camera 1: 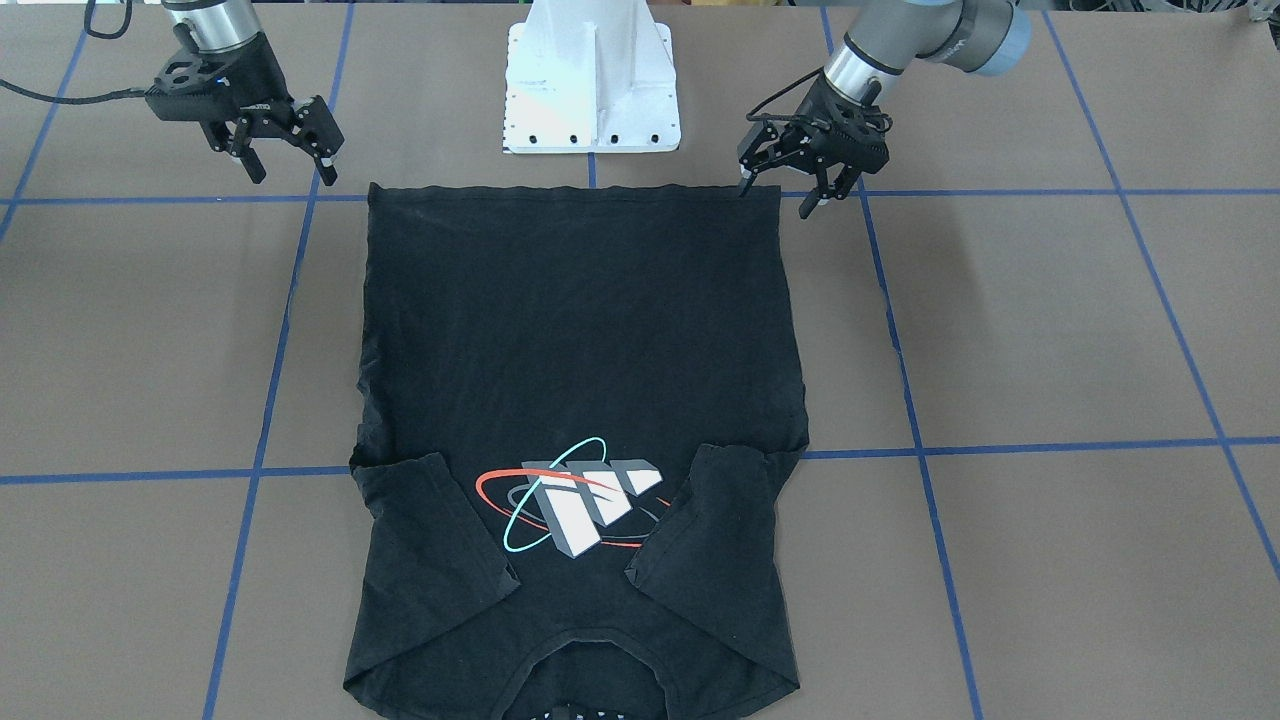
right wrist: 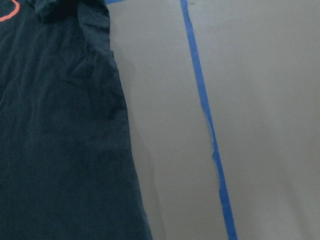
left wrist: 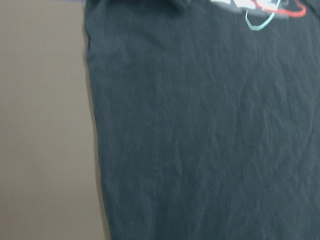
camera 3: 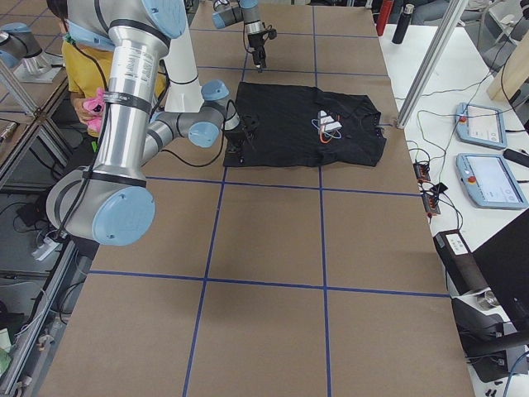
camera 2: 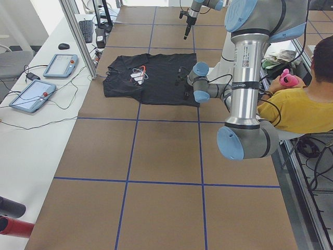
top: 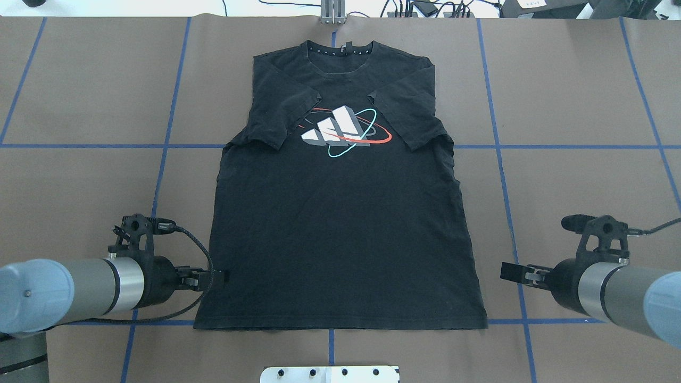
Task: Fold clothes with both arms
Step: 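Lower both grippers to the shirt hem nearest the robot, then grasp the hem corners nearest the robot with both grippers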
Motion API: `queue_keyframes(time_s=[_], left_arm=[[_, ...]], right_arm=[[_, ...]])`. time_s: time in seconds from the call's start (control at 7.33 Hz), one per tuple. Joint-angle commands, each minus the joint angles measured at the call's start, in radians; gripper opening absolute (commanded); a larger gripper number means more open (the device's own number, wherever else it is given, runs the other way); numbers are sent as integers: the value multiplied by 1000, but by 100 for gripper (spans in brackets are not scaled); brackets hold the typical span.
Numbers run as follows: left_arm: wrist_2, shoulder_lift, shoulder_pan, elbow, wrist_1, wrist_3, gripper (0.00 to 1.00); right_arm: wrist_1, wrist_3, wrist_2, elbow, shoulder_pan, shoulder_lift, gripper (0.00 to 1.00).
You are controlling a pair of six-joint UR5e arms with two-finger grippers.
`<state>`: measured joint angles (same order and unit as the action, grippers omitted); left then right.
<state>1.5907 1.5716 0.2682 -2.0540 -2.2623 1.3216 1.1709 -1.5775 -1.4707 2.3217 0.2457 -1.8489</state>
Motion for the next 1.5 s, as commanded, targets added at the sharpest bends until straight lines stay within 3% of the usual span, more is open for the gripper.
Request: queue_keyframes(time_s=[0.0,0.55,1.36], left_arm=[[-57,-30,-90,3,3,45,100],[-57,-48,-121,44,6,45,89],[-55,-44,-139,48,6,47,43]], right_arm=[[0,-45,78,1,-78,-6,100],[0,-45,78,8,-80,-6,100],[0,-45,79,10,-80,-6,100]])
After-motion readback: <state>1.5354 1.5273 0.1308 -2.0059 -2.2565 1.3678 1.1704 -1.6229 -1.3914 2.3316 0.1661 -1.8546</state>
